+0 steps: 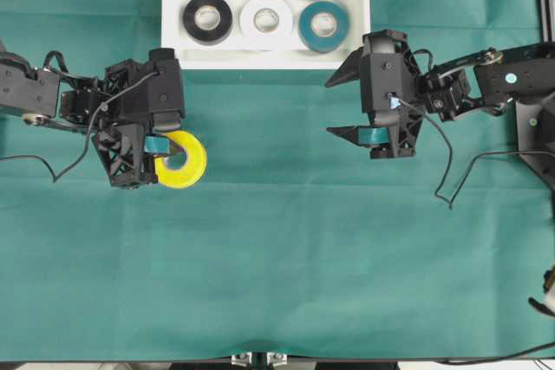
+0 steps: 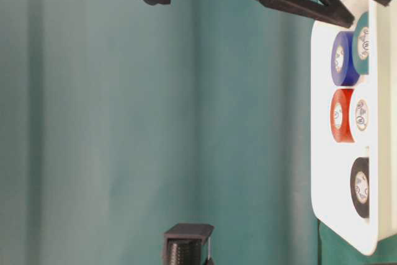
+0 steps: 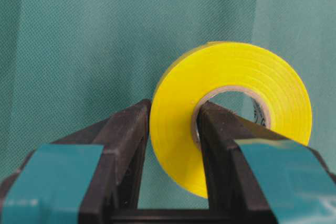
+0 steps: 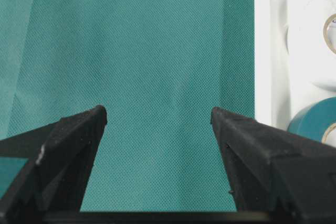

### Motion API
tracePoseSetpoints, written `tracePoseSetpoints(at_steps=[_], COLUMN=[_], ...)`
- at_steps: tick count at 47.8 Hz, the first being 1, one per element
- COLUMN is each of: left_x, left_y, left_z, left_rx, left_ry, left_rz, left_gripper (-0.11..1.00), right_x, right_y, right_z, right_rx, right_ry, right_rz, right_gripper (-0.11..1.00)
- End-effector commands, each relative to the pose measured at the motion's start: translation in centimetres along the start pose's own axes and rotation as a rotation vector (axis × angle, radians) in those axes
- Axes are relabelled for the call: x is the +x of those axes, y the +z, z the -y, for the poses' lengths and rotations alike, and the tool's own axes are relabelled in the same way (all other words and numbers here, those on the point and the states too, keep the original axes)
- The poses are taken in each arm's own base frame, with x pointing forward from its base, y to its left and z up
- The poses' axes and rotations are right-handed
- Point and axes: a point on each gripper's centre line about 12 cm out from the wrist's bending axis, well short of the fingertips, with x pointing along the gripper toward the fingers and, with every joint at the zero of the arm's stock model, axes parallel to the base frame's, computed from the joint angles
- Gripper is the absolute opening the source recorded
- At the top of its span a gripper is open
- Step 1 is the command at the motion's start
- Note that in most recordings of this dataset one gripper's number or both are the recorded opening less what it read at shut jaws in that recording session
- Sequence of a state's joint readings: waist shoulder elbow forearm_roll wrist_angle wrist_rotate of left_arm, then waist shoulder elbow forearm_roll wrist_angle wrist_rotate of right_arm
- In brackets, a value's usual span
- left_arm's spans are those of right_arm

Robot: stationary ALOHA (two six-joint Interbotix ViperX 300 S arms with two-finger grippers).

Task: Put the tape alternately from left to right into the white case.
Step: 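Carry the yellow roll into the case's top-left slot and release it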

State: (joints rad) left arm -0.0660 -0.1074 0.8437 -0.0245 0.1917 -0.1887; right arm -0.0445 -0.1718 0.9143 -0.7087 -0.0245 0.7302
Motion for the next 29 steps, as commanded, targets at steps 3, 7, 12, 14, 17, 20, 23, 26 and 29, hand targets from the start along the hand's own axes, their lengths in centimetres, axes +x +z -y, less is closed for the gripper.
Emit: tracePoseSetpoints(at_steps=[3,7,12,14,17,20,23,26,29], left_x=[-1.0,-1.1,-1.3,-1.4,-1.4,-1.5,-1.7,-1.9,-2.0], left_y=[2.3,3.0,3.7,3.9,4.1,4.2,4.4,4.6,4.7], left_z=[-0.6,-1.4,-2.5,-3.0,-3.9,-4.8,-6.0,-7.1,-8.1], left_rx=[-0.023,-0.042,-0.069,-0.078,-0.085,-0.089,-0.09,-0.093,-0.09], left_ry=[0.006,0.018,0.04,0.049,0.065,0.083,0.107,0.129,0.149], left_rz=[0.075,0.094,0.111,0.116,0.12,0.125,0.134,0.145,0.159], left_gripper=[-0.03,-0.03,-0.03,-0.03,-0.03,-0.03,-0.03,-0.03,-0.03], right_x=[-0.2,-0.2,-0.2,-0.2,-0.2,-0.2,-0.2,-0.2,-0.2], right_y=[0.7,0.7,0.6,0.6,0.6,0.6,0.7,0.7,0.7], right_z=[-0.1,-0.1,-0.1,-0.1,-0.1,-0.1,-0.1,-0.1,-0.1], right_rx=[-0.001,0.0,0.0,0.0,0.0,-0.001,-0.001,-0.001,0.0], right_ry=[0.007,0.007,0.007,0.007,0.007,0.007,0.007,0.007,0.007], right_rz=[0.024,0.024,0.023,0.023,0.023,0.023,0.024,0.024,0.024], right_gripper=[0.87,0.87,0.87,0.87,0.87,0.87,0.87,0.87,0.87])
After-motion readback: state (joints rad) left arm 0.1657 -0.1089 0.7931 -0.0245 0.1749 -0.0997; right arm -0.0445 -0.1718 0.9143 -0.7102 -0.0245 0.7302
